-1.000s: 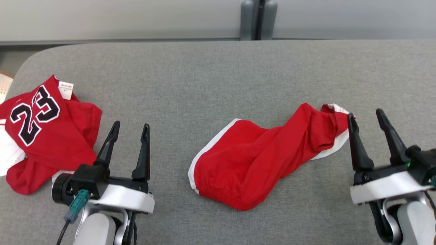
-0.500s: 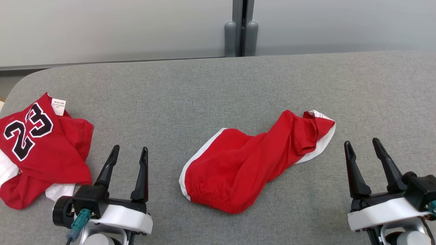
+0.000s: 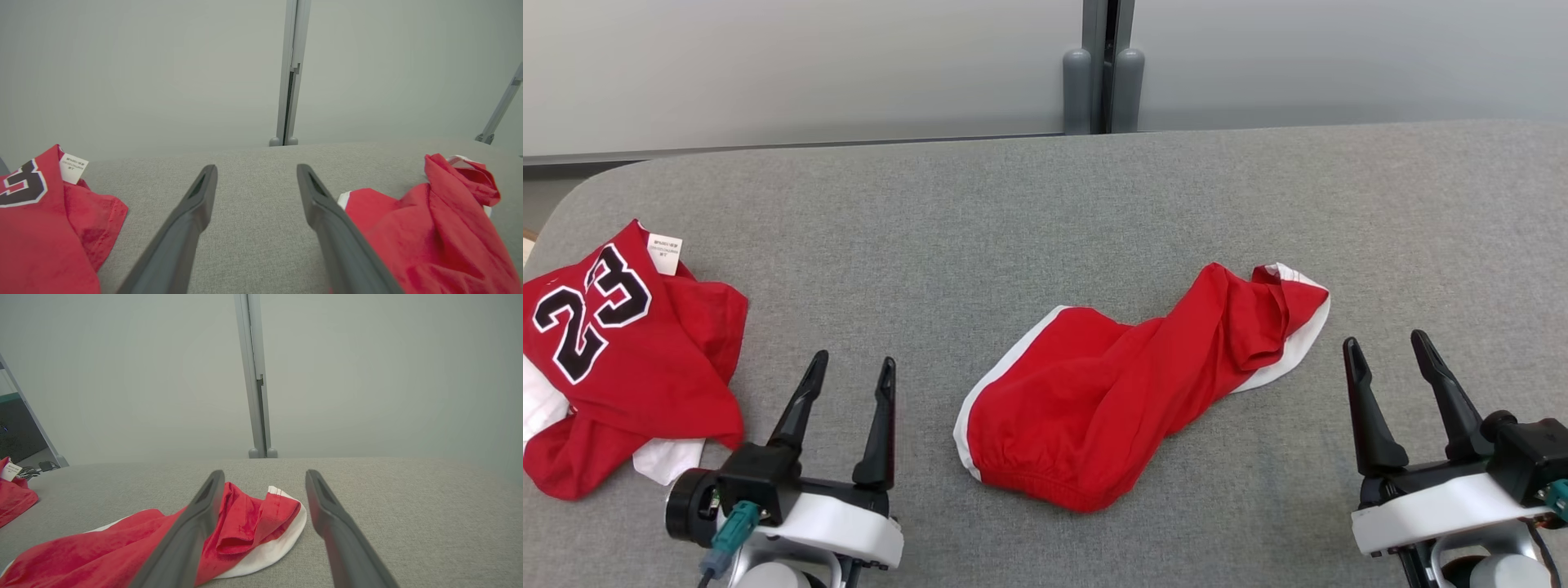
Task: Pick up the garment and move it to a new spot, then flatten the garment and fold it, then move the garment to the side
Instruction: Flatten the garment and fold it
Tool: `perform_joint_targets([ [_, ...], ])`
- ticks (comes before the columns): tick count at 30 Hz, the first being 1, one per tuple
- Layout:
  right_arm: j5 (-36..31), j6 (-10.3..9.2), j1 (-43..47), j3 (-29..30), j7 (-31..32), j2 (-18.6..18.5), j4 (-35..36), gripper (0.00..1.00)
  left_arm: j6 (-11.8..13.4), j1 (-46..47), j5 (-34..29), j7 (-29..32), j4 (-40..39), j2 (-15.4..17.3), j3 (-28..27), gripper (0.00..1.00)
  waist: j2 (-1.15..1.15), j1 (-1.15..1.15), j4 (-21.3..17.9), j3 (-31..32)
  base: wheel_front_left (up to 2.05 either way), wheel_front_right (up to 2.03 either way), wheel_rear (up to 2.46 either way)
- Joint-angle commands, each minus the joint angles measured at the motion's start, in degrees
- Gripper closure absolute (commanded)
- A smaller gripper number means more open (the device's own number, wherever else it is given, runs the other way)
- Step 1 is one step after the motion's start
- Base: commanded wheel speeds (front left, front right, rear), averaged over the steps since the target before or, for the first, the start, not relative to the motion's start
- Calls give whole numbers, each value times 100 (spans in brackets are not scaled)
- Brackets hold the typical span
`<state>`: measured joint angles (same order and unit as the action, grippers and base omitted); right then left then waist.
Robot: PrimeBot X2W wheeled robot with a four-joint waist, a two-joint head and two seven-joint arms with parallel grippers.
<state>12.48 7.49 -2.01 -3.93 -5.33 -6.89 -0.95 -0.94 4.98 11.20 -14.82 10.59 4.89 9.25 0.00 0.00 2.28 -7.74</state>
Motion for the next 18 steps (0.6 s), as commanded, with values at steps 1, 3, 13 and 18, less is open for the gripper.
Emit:
perform_joint_targets([
  [1, 12, 0, 42, 12, 11, -9, 23, 0, 11, 42, 6, 6, -19, 35, 22, 0, 0, 0, 1, -1, 0, 0, 0],
  [3, 19, 0, 35, 18, 18, -13, 23, 0, -68, 82, -37, 72, -71, 24, 145, 0, 0, 0, 9, -15, 0, 0, 0],
  [13, 46, 0, -113, -66, 36, -15, 6, 0, -519, 317, 153, 1335, -248, -97, 1370, 0, 0, 0, -38, -258, 0, 0, 0],
  [18, 74, 0, -172, -113, 26, -9, -39, 0, -610, 434, 296, 1961, -92, -89, 1915, 0, 0, 0, -155, -373, 0, 0, 0],
])
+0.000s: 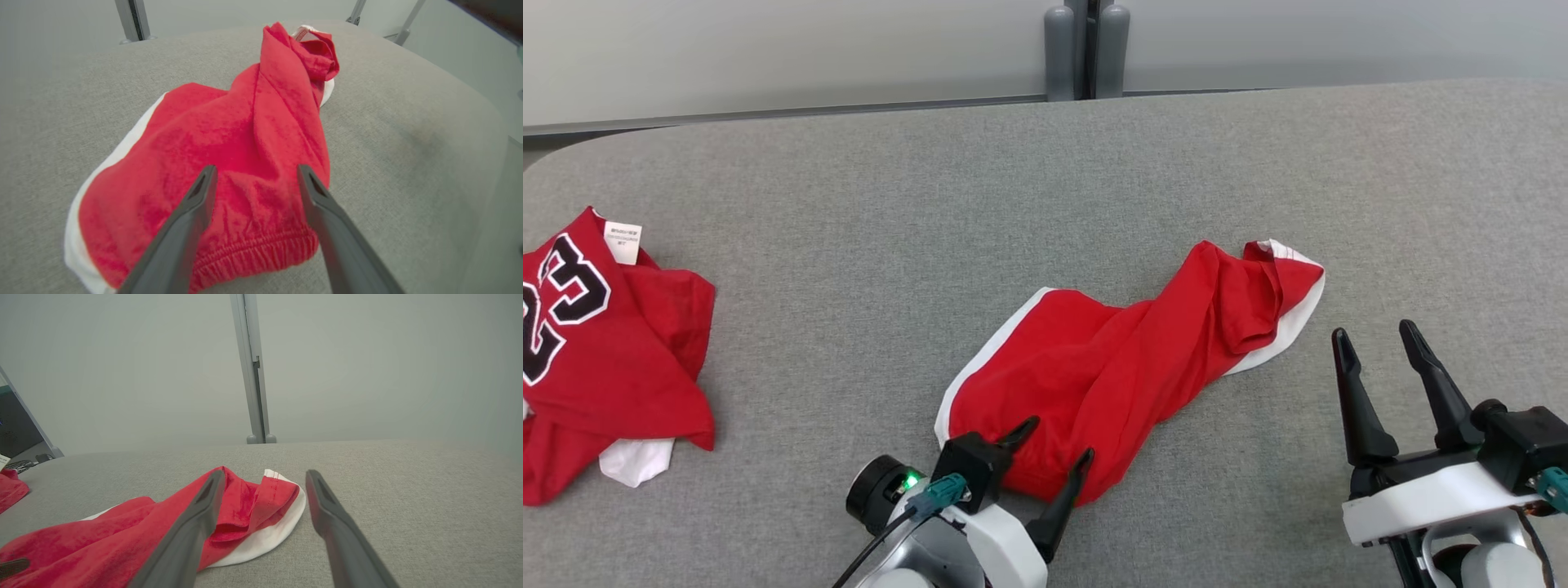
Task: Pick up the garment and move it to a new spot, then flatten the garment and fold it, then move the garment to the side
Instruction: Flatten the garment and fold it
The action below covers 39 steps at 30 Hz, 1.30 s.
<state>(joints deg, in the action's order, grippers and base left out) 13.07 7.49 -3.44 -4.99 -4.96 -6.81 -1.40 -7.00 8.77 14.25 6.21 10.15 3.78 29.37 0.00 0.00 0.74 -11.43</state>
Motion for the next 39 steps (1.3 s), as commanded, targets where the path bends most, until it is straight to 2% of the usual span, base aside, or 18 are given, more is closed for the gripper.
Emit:
perform_joint_targets([
  [1, 34, 0, -40, 0, -31, -11, -14, 0, -13, 75, 41, 81, 51, 63, 19, 5, 0, 0, -39, -42, 0, 0, 0],
  [3, 49, 0, -78, 1, -56, -10, -31, 0, -22, 160, 57, 191, 77, 102, 74, 77, 0, 0, -69, -70, 0, 0, 0],
  [4, 46, 0, -92, 5, -66, -10, -36, 0, -23, 178, 73, 214, 77, 117, 80, 100, 0, 0, -78, -82, 0, 0, 0],
  [16, 94, 0, -197, 71, -130, 32, -86, 0, 164, 653, -30, 6, -358, 441, -278, 100, 0, 0, -66, -209, 0, 0, 0],
  [24, 125, 0, -342, 56, -175, 41, -111, 0, 312, 1224, -60, -67, -193, 604, -608, 100, 0, 0, -218, -443, 0, 0, 0],
  [32, 182, 0, -519, 19, -268, 90, -194, 0, 372, 2024, 171, -298, 619, 605, -1030, 100, 0, 0, -526, -840, 0, 0, 0],
  [39, 235, 0, -676, -47, -378, 105, -331, 0, 374, 2732, 364, -657, 1724, 557, -1318, 100, 0, 0, -712, -1057, 0, 0, 0],
])
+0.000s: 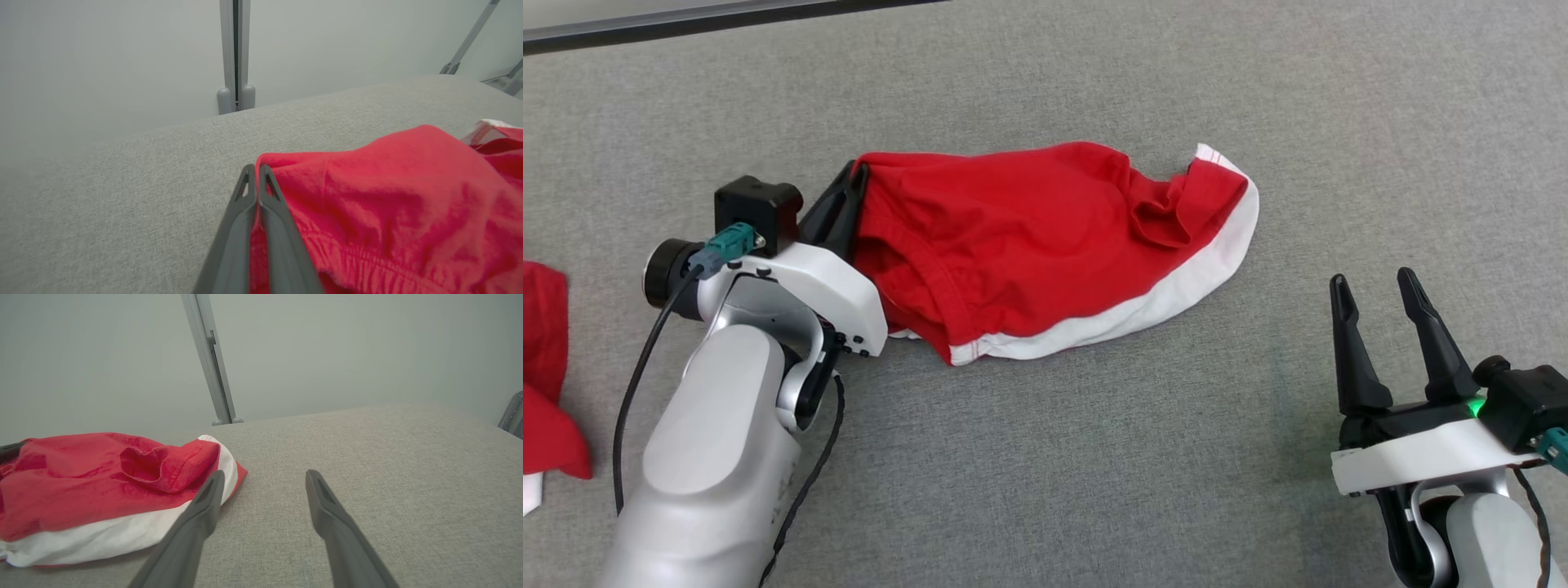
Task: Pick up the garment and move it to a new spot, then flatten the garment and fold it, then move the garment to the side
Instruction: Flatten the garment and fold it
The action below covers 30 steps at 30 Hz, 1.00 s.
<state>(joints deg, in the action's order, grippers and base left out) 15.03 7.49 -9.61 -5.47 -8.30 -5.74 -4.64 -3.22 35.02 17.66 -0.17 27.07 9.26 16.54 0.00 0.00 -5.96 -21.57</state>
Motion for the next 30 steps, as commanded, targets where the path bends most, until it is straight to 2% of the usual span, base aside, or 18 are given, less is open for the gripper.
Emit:
perform_joint_targets([
  [1, 49, 0, -78, -2, -53, -5, -32, 0, -26, 174, 43, -81, 211, -1, -37, 100, 0, 0, -53, -50, 0, 0, 0],
  [2, 57, 0, -96, -5, -70, -9, -54, 0, -52, 246, 53, -146, 357, -9, -32, 100, 0, 0, -62, -54, 0, 0, 0],
  [3, 59, 0, -106, -5, -84, -14, -74, 0, -63, 316, 68, -217, 491, -25, -36, 65, 0, 0, -63, -54, 0, 0, 0],
  [4, 58, 0, -112, 2, -94, -18, -91, 0, -62, 364, 71, -294, 613, -47, -42, 0, 0, 0, -59, -48, 0, 0, 0],
  [9, 13, 0, -72, 17, -116, -57, -130, 0, 32, 328, 130, -935, 943, -196, -97, 0, 0, 0, 20, 69, 0, 0, 0],
  [13, -46, 0, -13, 14, -75, -119, -106, 0, 157, 27, 194, -1375, 793, -283, -238, 0, 0, 0, 114, 232, 0, 0, 0],
  [17, -113, 0, 35, 49, -6, -202, -51, 0, 365, -424, 102, -1496, 222, -312, -425, 0, 0, 0, 235, 412, 0, 0, 0],
  [23, -196, 0, 155, 79, 128, -268, 64, 0, 609, -1324, -279, -1499, -1203, -260, -815, 0, 0, 0, 412, 663, 0, 0, 0],
  [30, -224, 0, 365, 55, 291, -313, 133, 0, 681, -2323, -576, -1500, -1972, -228, -1014, 0, 0, 0, 559, 965, 0, 0, 0],
])
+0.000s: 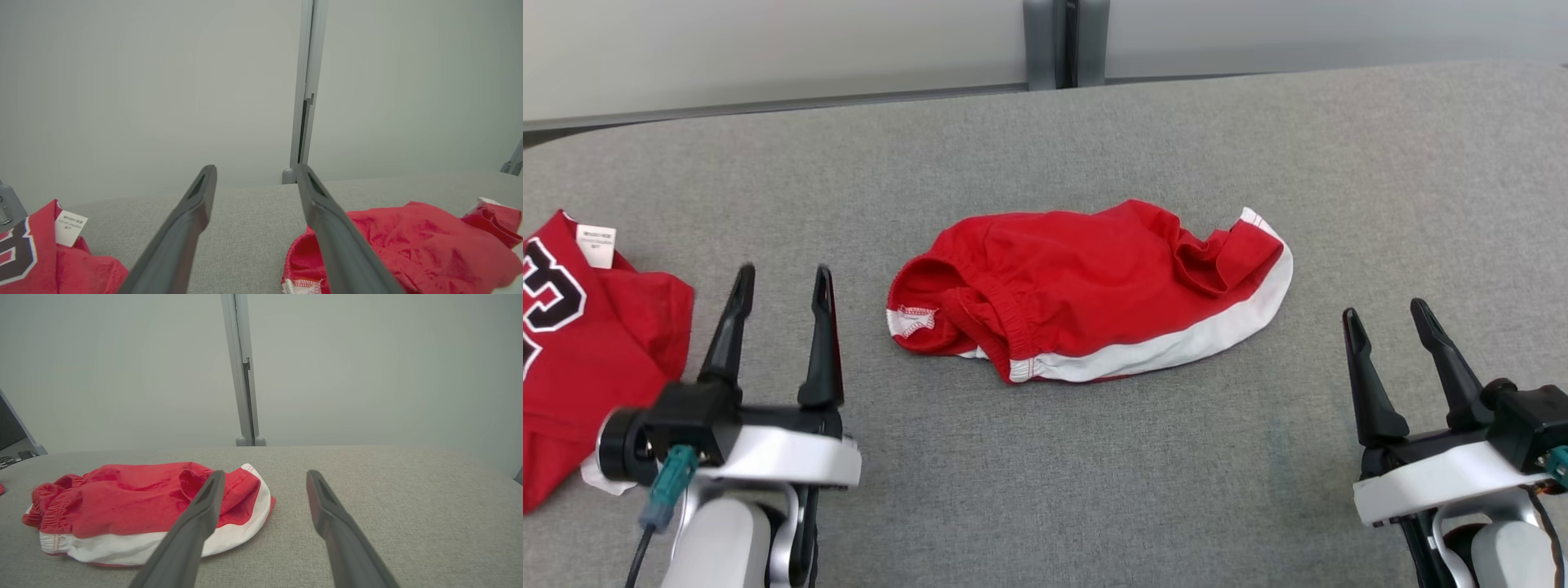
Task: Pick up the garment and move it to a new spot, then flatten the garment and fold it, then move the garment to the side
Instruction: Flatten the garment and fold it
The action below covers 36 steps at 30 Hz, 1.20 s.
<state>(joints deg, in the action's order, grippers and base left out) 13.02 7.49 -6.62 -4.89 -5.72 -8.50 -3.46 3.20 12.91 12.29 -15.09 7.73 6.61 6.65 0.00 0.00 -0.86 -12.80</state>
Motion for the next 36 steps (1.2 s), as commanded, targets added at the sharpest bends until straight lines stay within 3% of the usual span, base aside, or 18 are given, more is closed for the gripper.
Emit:
perform_joint_targets([
  [1, -23, 0, 65, -2, 33, -37, 15, 0, 39, -112, -39, -8, -38, 37, -25, 0, 0, 0, 49, 88, 0, 0, 0],
  [12, -73, 0, 361, -38, 239, -73, 154, 0, 29, -846, -86, 21, -77, 36, 89, 0, 0, 0, 90, 326, 0, 0, 0],
  [27, -61, 0, 354, -17, 270, -26, 234, 0, -14, -701, -65, 45, -55, 44, 305, 0, 0, 0, 76, 261, 0, 0, 0],
  [36, -48, 0, 189, -76, 248, 8, 266, 0, -502, -209, -56, 508, 186, -157, 1135, 0, 0, 0, -26, -6, 0, 0, 0],
])
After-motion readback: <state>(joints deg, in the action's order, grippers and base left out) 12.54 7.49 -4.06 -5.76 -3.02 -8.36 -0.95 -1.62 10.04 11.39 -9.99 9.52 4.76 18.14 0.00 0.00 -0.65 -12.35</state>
